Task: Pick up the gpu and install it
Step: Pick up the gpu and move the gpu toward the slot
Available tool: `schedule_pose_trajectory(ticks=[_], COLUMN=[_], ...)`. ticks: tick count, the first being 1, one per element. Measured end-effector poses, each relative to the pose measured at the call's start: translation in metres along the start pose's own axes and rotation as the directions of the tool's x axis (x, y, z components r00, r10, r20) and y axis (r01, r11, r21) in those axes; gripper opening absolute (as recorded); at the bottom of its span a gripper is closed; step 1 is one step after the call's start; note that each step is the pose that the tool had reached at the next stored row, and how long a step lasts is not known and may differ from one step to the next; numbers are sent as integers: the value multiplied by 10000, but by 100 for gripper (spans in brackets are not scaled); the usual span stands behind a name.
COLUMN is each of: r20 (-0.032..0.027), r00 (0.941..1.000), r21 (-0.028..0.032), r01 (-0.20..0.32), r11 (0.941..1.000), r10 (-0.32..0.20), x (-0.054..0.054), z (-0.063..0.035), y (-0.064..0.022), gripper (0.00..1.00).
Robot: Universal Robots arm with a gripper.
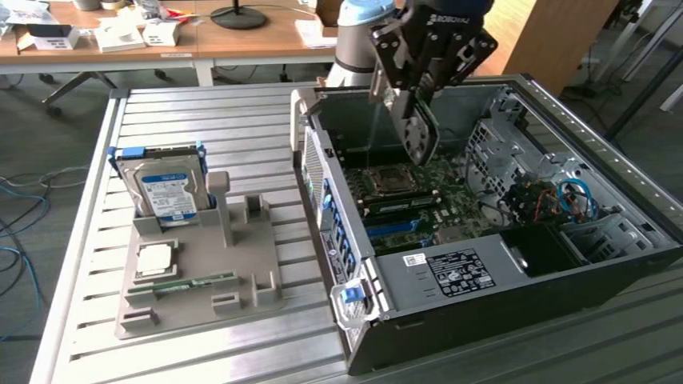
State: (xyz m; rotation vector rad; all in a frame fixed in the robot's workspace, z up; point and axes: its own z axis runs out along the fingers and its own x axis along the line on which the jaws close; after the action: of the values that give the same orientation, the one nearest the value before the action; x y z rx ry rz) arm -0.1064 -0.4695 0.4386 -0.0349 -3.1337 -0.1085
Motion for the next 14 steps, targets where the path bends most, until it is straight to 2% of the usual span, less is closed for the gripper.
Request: schedule_pose_trajectory(ticks=[14], r20=[-2], r00=[10000], r21=[-2], r01=[2], r11=[10000], r10=[-2], x=[-552], z=[-2], y=[12], gripper=[26])
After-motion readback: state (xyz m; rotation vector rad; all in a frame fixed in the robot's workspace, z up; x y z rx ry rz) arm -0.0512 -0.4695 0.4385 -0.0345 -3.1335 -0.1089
